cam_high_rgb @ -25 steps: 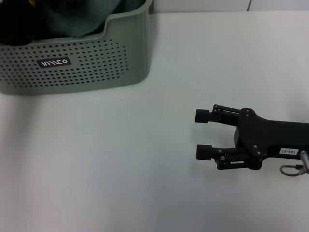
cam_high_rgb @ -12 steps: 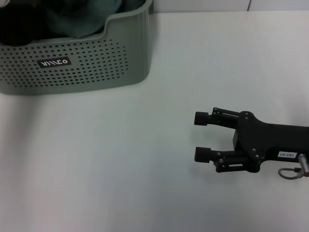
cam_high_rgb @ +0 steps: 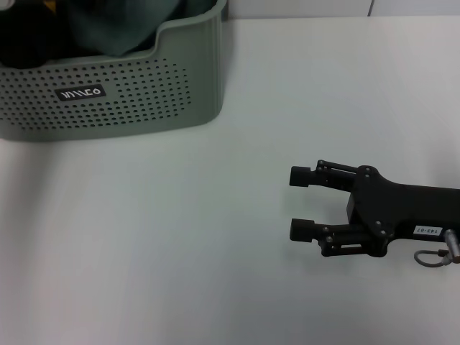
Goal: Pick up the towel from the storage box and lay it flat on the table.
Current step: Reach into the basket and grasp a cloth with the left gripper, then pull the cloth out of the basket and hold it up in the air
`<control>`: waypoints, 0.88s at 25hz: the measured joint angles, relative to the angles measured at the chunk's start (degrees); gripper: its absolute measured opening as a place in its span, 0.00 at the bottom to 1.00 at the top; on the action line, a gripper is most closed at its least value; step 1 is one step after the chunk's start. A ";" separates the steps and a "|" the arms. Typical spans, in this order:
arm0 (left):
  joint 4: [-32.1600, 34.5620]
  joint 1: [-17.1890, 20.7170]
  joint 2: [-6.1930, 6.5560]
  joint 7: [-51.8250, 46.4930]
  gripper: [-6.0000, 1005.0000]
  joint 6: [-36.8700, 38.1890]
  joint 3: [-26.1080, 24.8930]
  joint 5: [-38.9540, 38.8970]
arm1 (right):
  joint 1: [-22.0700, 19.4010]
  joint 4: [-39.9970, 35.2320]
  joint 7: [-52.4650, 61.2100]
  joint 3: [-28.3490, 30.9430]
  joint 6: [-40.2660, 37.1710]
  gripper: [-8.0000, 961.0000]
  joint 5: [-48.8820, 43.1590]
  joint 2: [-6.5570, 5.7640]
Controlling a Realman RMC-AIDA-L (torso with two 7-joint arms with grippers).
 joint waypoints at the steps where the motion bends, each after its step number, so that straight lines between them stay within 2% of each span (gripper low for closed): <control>1: 0.20 0.38 0.00 0.14 0.14 -0.51 -0.05 -0.96 | -0.03 0.00 0.00 0.00 -0.01 0.91 0.03 0.00; 3: 1.69 2.39 0.03 0.85 0.13 -2.47 -1.22 -6.88 | -0.18 -0.01 -0.01 0.00 -0.03 0.91 0.13 -0.01; 4: 1.69 2.39 0.03 0.85 0.13 -2.47 -1.22 -6.88 | -0.34 -0.01 -0.01 0.03 -0.08 0.91 0.21 -0.02; 7: 2.90 4.52 0.11 3.31 0.12 -3.15 -3.84 -16.21 | -0.61 -0.01 -0.02 0.81 -0.36 0.91 0.33 -0.17; 10: 3.16 7.53 0.13 7.91 0.10 -2.79 -7.31 -30.12 | -0.75 0.04 -0.11 1.55 -0.64 0.91 0.27 -0.21; 12: 2.61 9.43 0.20 10.92 0.06 -1.61 -8.89 -39.09 | -0.97 0.04 -0.52 2.02 -1.07 0.91 0.44 -0.34; 14: 1.50 10.96 0.25 14.43 0.04 1.59 -11.05 -48.09 | -1.35 -0.12 -1.36 3.20 -2.06 0.91 0.51 -0.41; 16: -0.28 11.64 0.42 17.25 0.04 7.93 -14.05 -56.20 | -1.88 -0.33 -2.77 5.21 -4.21 0.91 0.49 -0.42; 19: -2.84 11.42 0.96 17.80 0.04 17.82 -18.65 -63.57 | -2.34 -0.67 -5.05 9.83 -8.84 0.91 0.46 -0.43; 22: -4.46 11.26 1.41 16.45 0.04 24.01 -21.30 -67.29 | -2.79 -2.69 -7.05 15.12 -13.34 0.91 0.35 -0.55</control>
